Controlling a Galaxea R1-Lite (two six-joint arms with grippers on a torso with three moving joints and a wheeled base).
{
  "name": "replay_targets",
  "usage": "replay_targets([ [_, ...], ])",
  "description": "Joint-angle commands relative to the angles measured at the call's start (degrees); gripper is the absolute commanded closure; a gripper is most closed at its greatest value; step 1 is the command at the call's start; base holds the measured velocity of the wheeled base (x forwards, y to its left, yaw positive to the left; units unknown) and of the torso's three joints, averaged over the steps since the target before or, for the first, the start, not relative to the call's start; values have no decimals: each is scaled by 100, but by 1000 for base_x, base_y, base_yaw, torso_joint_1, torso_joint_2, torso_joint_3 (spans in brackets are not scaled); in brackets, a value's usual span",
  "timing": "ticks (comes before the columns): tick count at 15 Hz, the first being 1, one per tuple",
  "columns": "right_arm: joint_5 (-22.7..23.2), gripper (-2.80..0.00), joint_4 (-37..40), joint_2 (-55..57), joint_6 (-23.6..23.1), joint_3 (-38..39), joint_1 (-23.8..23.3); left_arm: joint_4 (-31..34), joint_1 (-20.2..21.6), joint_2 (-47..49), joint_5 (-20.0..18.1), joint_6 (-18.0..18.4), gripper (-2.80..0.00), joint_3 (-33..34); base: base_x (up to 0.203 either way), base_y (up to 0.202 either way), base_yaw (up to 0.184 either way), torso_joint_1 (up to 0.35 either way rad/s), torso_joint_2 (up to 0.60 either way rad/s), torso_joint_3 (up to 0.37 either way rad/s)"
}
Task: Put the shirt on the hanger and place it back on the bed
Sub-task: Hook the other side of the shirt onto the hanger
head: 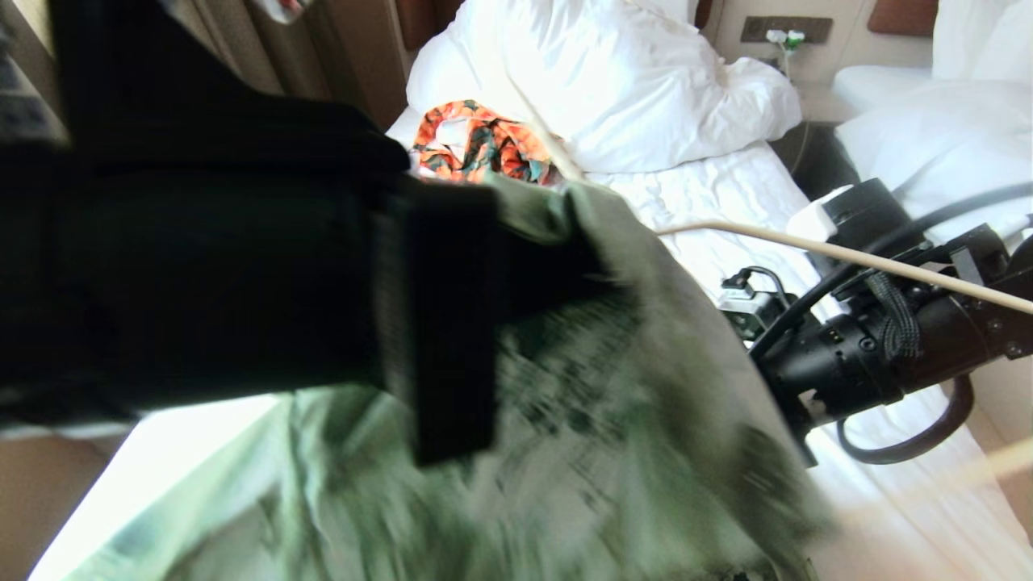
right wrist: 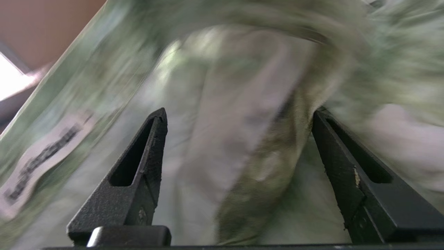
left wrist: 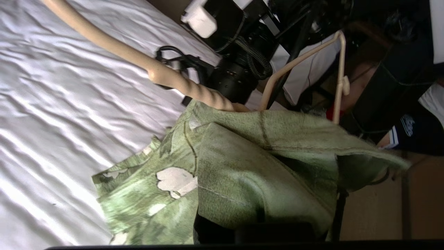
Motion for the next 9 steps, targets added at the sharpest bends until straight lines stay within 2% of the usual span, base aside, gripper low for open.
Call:
replay_targets([
  [1, 17, -280, 33, -29, 28, 18, 168, 2, 25, 80, 66, -11, 0, -10, 0, 0, 0, 0, 0, 0],
  [3, -94, -280, 42, -3, 19, 30, 265, 2, 16, 80, 68, -2, 0, -10, 0, 0, 0, 0, 0, 0],
  [6, -558, -280, 56, -47, -4, 39, 258, 2, 16, 80, 68, -11, 0, -2, 0, 0, 0, 0, 0, 0],
  [9, -882, -280, 108, -274, -113, 126, -3, 2, 27, 71, 68, -11, 0, 51, 0, 0, 0, 0, 0, 0],
])
